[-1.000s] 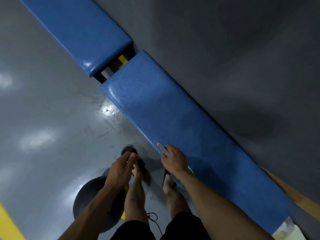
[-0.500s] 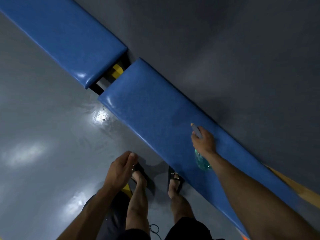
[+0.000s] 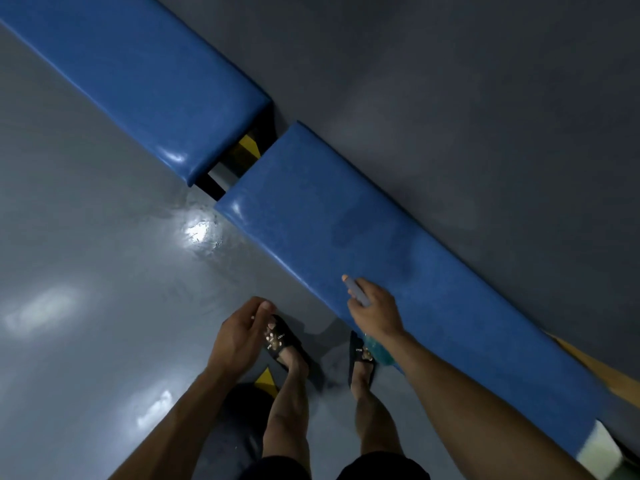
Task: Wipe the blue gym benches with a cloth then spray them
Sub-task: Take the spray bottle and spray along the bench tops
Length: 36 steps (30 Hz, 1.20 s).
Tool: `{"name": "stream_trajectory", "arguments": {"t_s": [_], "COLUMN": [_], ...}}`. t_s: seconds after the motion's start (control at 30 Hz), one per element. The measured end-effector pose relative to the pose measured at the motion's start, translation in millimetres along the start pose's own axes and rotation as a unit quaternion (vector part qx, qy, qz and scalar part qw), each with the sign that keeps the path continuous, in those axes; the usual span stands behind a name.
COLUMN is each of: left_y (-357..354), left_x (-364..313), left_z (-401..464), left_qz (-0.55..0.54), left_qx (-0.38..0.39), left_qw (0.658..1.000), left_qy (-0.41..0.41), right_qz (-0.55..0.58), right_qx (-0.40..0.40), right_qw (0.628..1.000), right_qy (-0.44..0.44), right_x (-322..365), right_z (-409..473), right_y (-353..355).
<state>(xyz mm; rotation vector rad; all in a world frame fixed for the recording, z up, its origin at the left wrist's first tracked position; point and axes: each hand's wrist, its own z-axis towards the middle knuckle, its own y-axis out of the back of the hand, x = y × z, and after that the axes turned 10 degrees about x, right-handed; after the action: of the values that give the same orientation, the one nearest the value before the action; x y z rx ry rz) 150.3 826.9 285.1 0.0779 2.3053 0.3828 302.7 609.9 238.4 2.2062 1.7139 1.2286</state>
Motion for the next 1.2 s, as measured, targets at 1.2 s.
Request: {"name": "stream_trajectory", "arguments": {"t_s": [1.2], "left_y": [86], "left_x": [-31], "left_z": [65], "left_qz": [0.024], "left_qx": [0.010], "left_qw": [1.000], "left_qy": [-0.011], "right_qz": [0.017], "right_qx": [-0.044], "right_qw": [0.997], "right_qy": [-0.069], "right_x": [67], "right_z": [77], "right_y": [31]}}
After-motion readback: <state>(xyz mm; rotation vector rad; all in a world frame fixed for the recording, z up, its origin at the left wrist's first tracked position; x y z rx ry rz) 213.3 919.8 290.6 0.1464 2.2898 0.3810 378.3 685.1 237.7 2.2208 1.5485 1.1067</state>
